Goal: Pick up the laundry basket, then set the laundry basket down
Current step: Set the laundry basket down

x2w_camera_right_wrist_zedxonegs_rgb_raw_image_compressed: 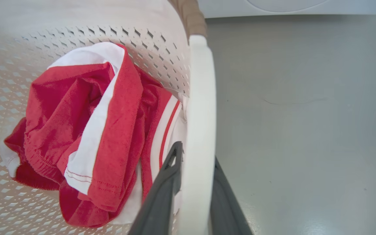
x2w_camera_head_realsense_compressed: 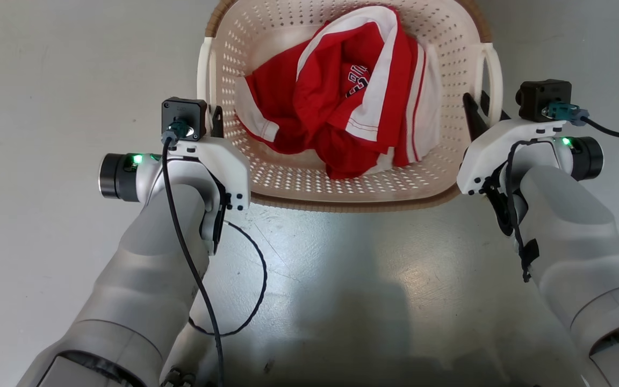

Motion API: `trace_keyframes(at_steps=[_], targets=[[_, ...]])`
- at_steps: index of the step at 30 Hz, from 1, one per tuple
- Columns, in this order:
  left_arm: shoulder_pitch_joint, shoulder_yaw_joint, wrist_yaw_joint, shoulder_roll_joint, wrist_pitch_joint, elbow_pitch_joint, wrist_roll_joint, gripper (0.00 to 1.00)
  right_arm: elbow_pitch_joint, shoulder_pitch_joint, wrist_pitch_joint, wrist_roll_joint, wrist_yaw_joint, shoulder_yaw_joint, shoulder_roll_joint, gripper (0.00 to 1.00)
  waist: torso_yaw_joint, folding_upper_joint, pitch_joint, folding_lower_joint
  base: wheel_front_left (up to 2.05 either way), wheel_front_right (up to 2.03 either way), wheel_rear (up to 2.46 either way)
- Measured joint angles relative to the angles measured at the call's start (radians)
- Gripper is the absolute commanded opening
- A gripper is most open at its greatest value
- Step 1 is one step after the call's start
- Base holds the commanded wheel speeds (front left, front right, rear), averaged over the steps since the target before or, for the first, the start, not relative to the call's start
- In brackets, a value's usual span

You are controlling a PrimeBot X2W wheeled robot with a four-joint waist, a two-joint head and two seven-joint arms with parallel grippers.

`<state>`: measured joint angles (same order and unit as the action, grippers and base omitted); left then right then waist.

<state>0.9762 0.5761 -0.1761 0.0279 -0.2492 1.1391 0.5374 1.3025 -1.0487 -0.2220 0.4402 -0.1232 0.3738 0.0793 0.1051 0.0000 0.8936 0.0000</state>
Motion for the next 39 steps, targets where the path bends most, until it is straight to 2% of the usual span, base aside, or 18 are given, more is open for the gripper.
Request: trace_keyframes(at_steps=[1,2,3,4,5,6,7,16,23,30,39], targets=[[0.001,-0.003,0.0,0.0,-0.002,0.001,-0.003,0.2,0.0,0.0,-0.001,0.0,0.0,0.004,0.001,0.38,0.0,0.0,0.0,0.0,0.0,0.0,0.0],[0.004,-0.006,0.0,0.0,-0.003,0.001,-0.005,0.31,-0.001,0.0,-0.007,0.0,0.0,0.007,0.0,0.45,0.0,0.0,0.0,0.0,0.0,0.0,0.0],[0.007,-0.009,-0.001,0.0,-0.003,0.002,-0.007,0.34,-0.001,0.0,-0.008,0.0,0.0,0.009,0.0,0.48,0.0,0.0,0.0,0.0,0.0,0.0,0.0],[0.01,-0.013,-0.003,0.001,-0.003,0.004,-0.01,0.42,-0.001,0.0,-0.008,0.0,-0.001,0.01,0.0,0.61,0.0,0.0,0.0,0.0,0.0,0.0,0.0],[0.014,-0.017,-0.006,0.002,-0.003,0.006,-0.01,0.48,-0.001,0.0,-0.008,0.0,-0.001,0.01,-0.001,0.79,0.0,0.0,0.0,0.0,0.0,0.0,0.0],[0.015,-0.02,-0.009,0.002,-0.003,0.007,-0.011,0.71,-0.001,0.0,-0.008,0.0,-0.001,0.009,-0.001,0.98,0.0,0.0,-0.001,0.0,0.0,0.0,0.0],[0.016,-0.023,-0.009,0.001,-0.005,0.008,-0.011,0.99,-0.001,0.0,-0.009,0.0,-0.001,0.009,-0.001,1.0,0.001,0.0,-0.001,0.0,0.0,0.0,0.0],[0.014,-0.056,-0.01,0.0,-0.007,0.003,-0.034,1.0,-0.001,0.0,-0.022,-0.025,-0.001,-0.016,-0.001,1.0,-0.002,0.0,-0.027,0.0,0.0,0.0,0.0],[-0.021,-0.078,-0.01,0.009,-0.007,-0.059,-0.071,1.0,-0.017,0.003,-0.026,-0.025,-0.001,-0.023,-0.001,1.0,-0.011,0.0,-0.081,0.0,0.0,0.0,0.0],[-0.093,-0.113,-0.01,0.02,-0.007,-0.152,-0.123,1.0,-0.097,0.048,-0.028,-0.032,-0.001,-0.063,-0.001,1.0,-0.017,0.0,-0.155,0.0,0.0,0.0,0.0],[-0.26,-0.192,-0.01,0.042,-0.007,-0.314,-0.193,1.0,-0.298,0.212,-0.029,-0.061,-0.001,-0.097,-0.004,1.0,-0.03,0.0,-0.296,0.0,0.0,0.0,0.0]])
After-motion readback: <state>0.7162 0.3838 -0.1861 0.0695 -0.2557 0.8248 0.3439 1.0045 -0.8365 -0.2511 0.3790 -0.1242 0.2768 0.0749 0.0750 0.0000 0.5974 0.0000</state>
